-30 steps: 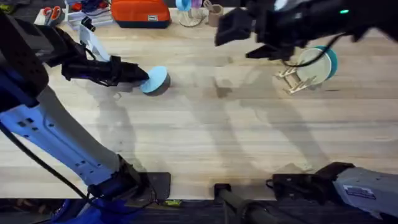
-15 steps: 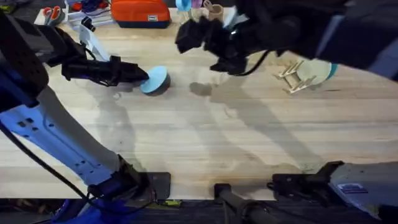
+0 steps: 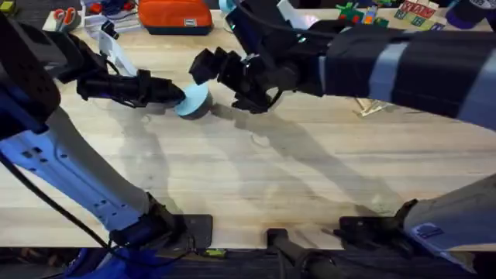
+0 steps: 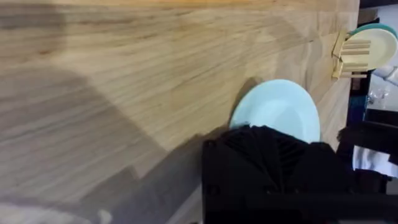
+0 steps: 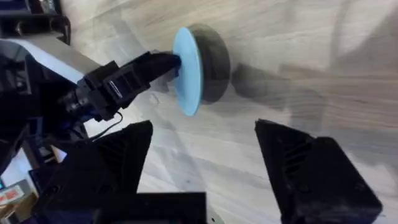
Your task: Pick up the plates from the table one by one and place each into a slot on the dish rack.
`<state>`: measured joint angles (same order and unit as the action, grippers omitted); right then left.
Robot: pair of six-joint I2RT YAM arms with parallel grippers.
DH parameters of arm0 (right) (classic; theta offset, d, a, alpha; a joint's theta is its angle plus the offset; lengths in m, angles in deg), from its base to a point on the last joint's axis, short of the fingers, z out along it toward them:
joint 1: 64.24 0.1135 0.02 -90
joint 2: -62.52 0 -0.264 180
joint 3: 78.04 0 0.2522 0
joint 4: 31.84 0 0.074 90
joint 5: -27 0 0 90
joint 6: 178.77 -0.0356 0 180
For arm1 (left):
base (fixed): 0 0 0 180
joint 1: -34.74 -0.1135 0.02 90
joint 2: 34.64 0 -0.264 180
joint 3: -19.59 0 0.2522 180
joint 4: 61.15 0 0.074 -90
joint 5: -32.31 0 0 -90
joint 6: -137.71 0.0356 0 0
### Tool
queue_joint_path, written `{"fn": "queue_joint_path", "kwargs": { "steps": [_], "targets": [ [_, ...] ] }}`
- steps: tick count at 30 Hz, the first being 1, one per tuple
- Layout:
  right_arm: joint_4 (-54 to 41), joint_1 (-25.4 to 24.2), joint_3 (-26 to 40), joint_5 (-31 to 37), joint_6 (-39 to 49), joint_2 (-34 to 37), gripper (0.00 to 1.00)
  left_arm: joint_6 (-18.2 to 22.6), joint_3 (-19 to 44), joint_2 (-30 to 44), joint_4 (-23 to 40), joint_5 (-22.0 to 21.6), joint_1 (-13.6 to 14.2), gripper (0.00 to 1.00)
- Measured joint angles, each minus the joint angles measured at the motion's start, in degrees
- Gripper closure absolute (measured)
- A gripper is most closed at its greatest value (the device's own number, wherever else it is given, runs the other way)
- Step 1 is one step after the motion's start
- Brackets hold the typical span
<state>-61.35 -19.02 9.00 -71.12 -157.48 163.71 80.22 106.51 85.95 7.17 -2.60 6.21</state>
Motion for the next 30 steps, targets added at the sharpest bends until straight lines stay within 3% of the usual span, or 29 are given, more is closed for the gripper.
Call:
{"fn": "queue_joint_path", "kwargs": {
  "steps": [23, 30],
  "targets": [
    [17.9, 2.8, 0.0, 0.0, -6.2, 9.7, 0.007, 0.0, 0.0, 0.0, 0.0, 0.0, 0.0, 0.961],
    [19.5, 3.6, 0.0, 0.0, -6.8, 11.9, 0.007, 0.0, 0.0, 0.0, 0.0, 0.0, 0.0, 0.961]
  ]
}}
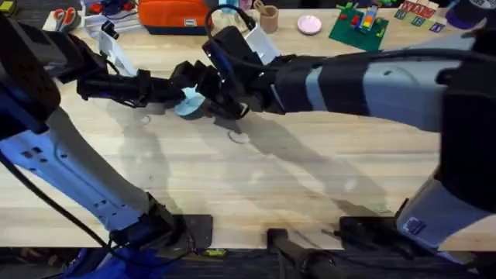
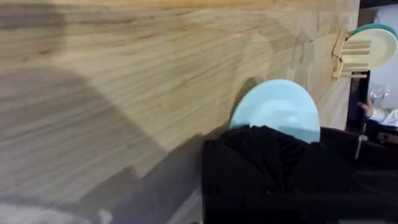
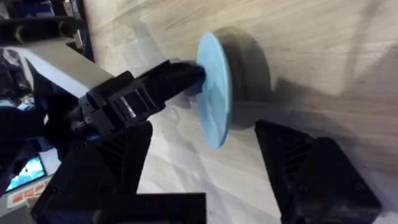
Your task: Pick up the plates from the table one by one and place each into a slot on the dish rack.
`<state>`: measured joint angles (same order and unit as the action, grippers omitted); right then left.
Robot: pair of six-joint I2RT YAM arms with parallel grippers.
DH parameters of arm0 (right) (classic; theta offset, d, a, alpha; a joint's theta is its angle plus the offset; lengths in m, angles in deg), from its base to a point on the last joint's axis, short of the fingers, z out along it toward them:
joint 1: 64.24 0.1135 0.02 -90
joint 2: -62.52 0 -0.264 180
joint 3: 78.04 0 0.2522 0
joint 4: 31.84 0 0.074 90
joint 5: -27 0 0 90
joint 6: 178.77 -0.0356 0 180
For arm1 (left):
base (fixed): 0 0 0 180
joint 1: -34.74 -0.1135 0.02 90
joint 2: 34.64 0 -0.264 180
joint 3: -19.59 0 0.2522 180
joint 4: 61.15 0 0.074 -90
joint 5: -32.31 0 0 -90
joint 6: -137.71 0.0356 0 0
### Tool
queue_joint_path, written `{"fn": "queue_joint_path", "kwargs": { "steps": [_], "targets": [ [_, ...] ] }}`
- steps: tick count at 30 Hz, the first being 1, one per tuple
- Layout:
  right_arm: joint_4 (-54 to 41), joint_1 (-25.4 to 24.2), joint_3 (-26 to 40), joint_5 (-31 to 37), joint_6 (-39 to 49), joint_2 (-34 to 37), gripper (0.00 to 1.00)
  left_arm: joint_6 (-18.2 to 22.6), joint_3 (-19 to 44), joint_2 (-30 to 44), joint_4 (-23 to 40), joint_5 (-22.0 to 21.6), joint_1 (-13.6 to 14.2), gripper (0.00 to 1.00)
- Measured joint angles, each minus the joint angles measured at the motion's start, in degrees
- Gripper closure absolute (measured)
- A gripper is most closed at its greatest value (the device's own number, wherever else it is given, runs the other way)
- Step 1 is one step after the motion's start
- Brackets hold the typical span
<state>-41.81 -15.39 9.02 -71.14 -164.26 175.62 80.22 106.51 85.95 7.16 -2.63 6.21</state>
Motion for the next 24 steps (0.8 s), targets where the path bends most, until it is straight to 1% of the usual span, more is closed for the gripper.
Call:
{"fn": "queue_joint_path", "kwargs": {
  "steps": [4, 11, 16, 19, 20, 22, 24],
  "targets": [
    [2.6, 0.0, 0.1, 0.0, -0.3, 2.0, 0.032, 0.0, 0.0, 0.0, 0.0, 0.0, 0.0, 0.961],
    [3.0, 0.0, 0.1, 0.0, -0.6, 3.2, 0.111, 0.0, 0.0, 0.0, 0.0, 0.0, 0.0, 0.961],
    [3.0, 0.0, 0.1, 0.0, -0.7, 3.2, 0.236, 0.0, 0.0, 0.0, 0.0, 0.0, 0.0, 0.961],
    [3.1, 0.0, 0.1, 0.0, -0.8, 3.2, 0.352, 0.0, 0.0, 0.0, 0.0, 0.0, 0.0, 0.961],
    [3.3, 0.0, 0.1, 0.0, -0.8, 3.3, 0.408, 0.0, 0.0, 0.0, 0.0, 0.0, 0.0, 0.961],
    [3.5, 0.0, 0.1, 0.0, -0.8, 3.6, 0.532, 0.0, 0.0, 0.0, 0.0, 0.0, 0.0, 0.961],
    [3.5, 0.0, 0.1, 0.0, -0.8, 4.2, 0.688, 0.0, 0.0, 0.0, 0.0, 0.0, 0.0, 0.961]
  ]
}}
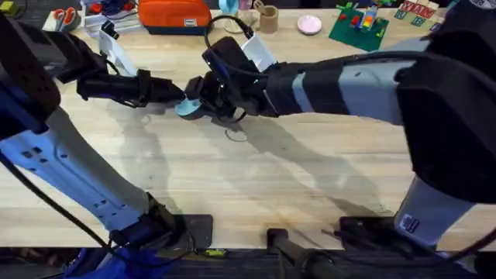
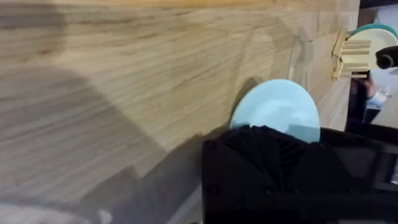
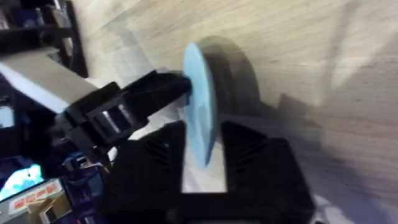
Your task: Pick up the plates from the table one by one and place each into a slot on the dish rack.
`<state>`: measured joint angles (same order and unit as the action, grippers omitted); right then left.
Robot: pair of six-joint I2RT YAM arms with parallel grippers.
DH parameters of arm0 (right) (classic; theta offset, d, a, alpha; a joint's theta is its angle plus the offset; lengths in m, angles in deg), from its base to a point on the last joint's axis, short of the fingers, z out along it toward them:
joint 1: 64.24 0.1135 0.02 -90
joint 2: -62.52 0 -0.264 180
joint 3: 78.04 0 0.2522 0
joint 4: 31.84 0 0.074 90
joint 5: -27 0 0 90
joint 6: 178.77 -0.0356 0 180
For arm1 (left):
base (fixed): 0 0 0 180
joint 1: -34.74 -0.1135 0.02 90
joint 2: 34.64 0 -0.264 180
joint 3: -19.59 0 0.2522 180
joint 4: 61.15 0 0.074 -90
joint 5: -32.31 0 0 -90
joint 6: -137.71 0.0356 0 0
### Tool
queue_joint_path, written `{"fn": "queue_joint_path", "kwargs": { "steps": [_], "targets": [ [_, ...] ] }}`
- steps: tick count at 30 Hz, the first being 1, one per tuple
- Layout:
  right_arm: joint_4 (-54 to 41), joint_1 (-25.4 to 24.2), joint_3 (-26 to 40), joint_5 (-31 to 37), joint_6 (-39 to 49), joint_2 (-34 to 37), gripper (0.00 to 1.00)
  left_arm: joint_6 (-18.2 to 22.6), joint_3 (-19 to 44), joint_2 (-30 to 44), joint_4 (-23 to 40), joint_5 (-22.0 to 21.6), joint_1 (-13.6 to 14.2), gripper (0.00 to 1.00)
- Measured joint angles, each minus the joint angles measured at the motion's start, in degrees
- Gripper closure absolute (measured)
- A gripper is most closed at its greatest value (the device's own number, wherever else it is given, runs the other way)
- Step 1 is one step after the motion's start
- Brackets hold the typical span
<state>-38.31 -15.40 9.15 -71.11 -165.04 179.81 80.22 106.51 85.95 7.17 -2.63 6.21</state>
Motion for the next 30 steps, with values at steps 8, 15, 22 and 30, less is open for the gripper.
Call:
{"fn": "queue_joint_path", "kwargs": {
  "steps": [8, 15, 22, 30],
  "targets": [
    [0.5, 0.0, 0.7, -0.3, -0.3, 0.7, 0.968, 0.0, 0.1, 0.0, -0.2, 0.2, -0.3, 0.961],
    [0.5, 0.0, 0.7, -0.3, -0.2, 0.7, 0.973, -0.2, 0.1, 0.0, -0.2, 0.2, -0.3, 0.961],
    [0.5, 0.0, 0.7, -0.3, 1.2, 0.7, 0.971, -0.9, 0.1, 0.0, -0.2, 0.2, -0.3, 0.961],
    [-0.2, -1.6, 0.7, -1.0, 7.1, 0.0, 0.971, -0.6, 0.4, 0.0, 2.4, 0.0, -0.2, 0.961]
  ]
}}
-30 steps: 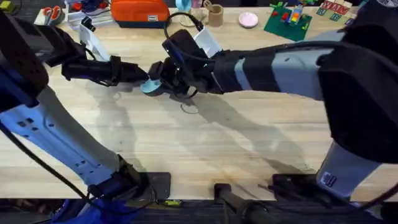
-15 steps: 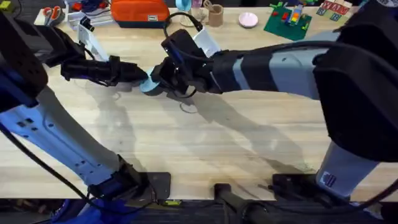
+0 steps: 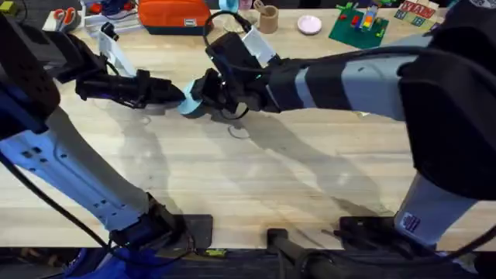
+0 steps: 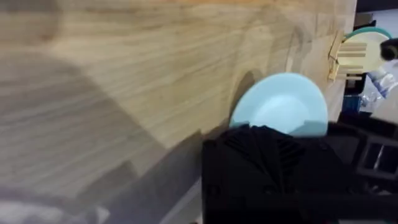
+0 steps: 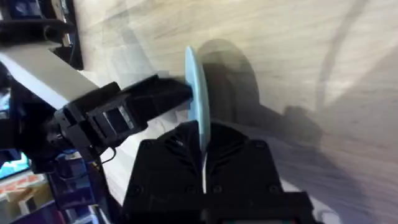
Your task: Pick up the plates from the table one by one and place each into a slot on the dish rack.
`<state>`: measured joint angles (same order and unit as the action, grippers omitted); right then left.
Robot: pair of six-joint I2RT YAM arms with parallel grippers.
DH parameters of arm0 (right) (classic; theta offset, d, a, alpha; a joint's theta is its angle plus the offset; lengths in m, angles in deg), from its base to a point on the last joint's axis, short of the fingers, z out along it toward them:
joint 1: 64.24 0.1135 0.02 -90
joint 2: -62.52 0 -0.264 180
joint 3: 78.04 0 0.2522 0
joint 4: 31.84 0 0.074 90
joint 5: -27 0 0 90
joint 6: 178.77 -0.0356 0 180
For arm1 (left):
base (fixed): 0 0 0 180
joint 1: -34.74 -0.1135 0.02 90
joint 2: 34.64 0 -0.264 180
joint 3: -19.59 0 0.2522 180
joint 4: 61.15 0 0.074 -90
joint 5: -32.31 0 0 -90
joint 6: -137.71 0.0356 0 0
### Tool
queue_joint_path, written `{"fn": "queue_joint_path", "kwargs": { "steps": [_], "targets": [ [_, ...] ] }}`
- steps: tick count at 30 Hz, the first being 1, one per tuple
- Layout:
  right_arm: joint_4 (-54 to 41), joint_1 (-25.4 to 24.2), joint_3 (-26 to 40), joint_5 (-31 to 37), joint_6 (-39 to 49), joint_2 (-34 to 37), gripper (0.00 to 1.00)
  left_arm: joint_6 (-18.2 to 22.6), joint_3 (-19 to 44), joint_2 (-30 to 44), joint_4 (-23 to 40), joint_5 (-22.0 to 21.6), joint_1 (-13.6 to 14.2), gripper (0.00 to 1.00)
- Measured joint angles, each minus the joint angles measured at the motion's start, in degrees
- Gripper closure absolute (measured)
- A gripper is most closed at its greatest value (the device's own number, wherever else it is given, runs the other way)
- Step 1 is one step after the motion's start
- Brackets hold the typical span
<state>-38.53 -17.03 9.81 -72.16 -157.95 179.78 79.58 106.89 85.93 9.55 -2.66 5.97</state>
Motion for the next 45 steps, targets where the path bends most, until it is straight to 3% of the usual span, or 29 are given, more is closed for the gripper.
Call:
{"fn": "queue_joint_path", "kwargs": {
  "steps": [9, 18, 21, 29, 45],
  "targets": [
    [-2.9, -4.7, 0.0, 1.0, 7.2, -5.0, 0.971, 1.6, 2.2, -1.3, 3.3, -2.3, 0.0, 0.961],
    [-12.7, -6.0, 0.0, 1.0, 16.2, -12.8, 0.971, 1.6, 2.4, -16.9, 4.4, -4.3, 0.8, 0.961],
    [-15.0, -6.1, 0.0, 1.0, 19.1, -15.0, 0.971, 0.7, 2.5, -21.0, 4.4, -6.6, 3.7, 0.961],
    [-25.5, -7.1, 0.0, 1.0, 27.3, -22.1, 0.971, -4.1, 2.5, -28.7, 4.7, -15.7, 15.5, 0.96],
    [-49.2, -18.5, 0.0, 1.7, 46.1, -41.5, 0.971, -11.7, 2.5, -41.4, 8.4, -26.2, 27.9, 0.961]
  ]
}}
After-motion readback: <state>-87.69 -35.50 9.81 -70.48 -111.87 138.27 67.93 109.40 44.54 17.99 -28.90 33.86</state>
